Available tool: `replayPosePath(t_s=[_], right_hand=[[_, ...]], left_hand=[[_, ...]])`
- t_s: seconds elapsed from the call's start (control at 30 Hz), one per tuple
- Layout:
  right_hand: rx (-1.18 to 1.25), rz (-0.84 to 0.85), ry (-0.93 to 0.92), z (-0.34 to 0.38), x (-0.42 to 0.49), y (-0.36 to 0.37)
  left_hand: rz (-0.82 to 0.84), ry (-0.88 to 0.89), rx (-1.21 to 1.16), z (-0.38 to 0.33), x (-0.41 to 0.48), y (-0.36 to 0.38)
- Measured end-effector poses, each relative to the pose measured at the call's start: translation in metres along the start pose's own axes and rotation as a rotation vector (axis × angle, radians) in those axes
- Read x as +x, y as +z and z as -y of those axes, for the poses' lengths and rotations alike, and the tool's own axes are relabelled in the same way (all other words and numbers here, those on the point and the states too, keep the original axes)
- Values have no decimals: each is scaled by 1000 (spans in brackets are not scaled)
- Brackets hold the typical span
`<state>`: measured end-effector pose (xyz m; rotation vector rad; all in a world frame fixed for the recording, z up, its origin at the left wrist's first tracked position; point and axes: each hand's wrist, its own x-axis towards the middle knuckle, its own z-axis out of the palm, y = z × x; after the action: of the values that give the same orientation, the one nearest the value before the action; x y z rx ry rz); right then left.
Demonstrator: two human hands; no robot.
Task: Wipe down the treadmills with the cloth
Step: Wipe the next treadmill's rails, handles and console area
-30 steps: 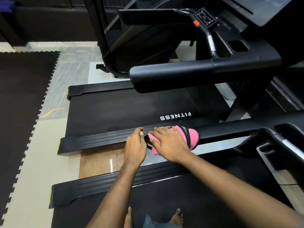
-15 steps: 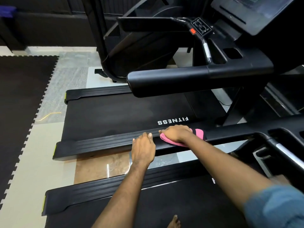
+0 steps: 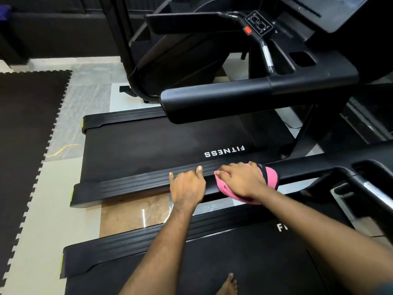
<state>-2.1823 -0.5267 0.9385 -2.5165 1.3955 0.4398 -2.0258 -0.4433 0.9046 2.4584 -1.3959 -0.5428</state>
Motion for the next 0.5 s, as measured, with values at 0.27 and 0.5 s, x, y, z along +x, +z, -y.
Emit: replayPosePath(t_s=[0.27, 0.5], right_hand=[[35, 20, 35, -2, 20, -2], [69, -317, 4, -84, -31, 19]], left_hand=[[10, -4, -1, 1, 1, 1], [27, 24, -5, 0, -1, -5]])
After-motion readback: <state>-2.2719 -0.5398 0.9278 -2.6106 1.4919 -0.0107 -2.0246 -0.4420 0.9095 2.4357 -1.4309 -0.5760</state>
